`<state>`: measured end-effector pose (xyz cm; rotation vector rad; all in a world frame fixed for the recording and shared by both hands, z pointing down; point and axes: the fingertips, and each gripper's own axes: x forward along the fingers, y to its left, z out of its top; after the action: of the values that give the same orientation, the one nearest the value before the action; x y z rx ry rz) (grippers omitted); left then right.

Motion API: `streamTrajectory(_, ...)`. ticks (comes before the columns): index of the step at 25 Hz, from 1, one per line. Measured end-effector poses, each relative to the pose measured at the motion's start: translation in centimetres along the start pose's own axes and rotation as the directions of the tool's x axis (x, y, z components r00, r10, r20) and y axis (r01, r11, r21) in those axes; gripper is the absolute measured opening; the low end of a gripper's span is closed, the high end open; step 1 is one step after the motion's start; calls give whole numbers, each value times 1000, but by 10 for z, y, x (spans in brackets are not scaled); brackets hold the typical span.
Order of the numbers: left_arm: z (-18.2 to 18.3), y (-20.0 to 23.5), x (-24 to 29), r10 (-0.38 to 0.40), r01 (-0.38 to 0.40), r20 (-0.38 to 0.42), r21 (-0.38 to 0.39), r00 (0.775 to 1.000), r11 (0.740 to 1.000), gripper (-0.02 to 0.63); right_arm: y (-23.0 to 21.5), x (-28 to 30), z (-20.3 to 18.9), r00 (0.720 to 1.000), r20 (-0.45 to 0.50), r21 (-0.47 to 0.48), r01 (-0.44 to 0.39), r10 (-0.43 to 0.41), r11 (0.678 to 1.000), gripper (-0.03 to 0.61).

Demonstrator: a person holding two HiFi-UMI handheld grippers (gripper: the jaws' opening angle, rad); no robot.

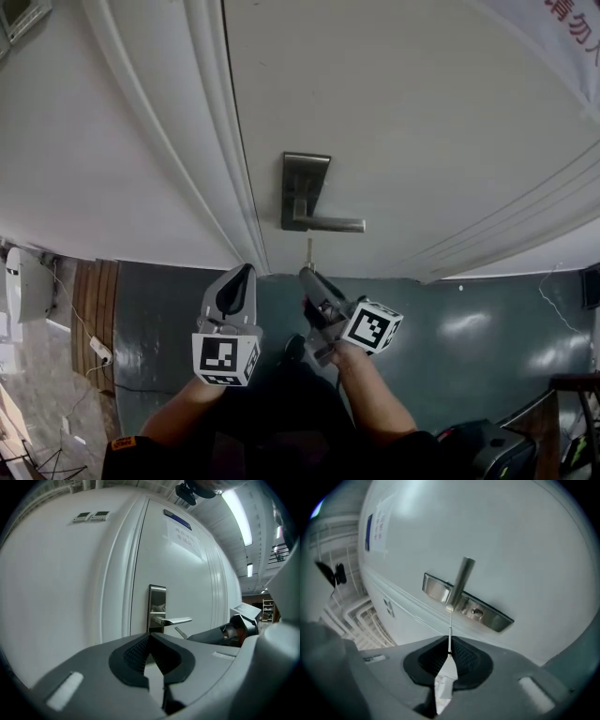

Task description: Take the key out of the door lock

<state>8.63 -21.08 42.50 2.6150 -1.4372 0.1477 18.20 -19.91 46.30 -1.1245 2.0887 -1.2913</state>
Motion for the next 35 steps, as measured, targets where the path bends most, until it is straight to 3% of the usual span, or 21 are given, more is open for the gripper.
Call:
streamTrajectory(3,9,-3,-1,-37,37,13,3,999,999,18,9,-7,3,995,28,-194,103,-100,975,14)
streamTrajectory(6,16,-3,-4,-77,77,25,1,997,997,18,17,-12,4,980,78,-345,198,-182,918,14)
streamTrajectory(10,23,1,-8,-136,136,41,14,990,991,18,25,-19,2,934,176,-551,355,-311,755,14)
streamTrajectory(13,22,4,-14,-188,187,45,27,981,982,18,35,-27,-7,897,256,-624,438,-361,647,14)
streamTrajectory(16,18,4,-24,-257,256,43,38,965,966,18,49,-35,-22,859,330,-639,508,-391,577,14)
streamTrajectory(18,18,5,-33,-306,303,44,52,951,952,18,58,-38,-33,833,375,-630,551,-407,548,14)
streamTrajectory(22,15,7,-59,-397,394,33,69,917,916,18,75,-46,-60,776,448,-579,630,-443,518,14)
streamTrajectory(30,3,-12,-114,-566,563,17,81,824,823,18,109,-91,-106,644,559,-463,765,-522,447,14)
streamTrajectory(35,8,-38,-155,-625,622,33,74,780,780,17,141,-127,-136,599,605,-445,801,-524,402,14)
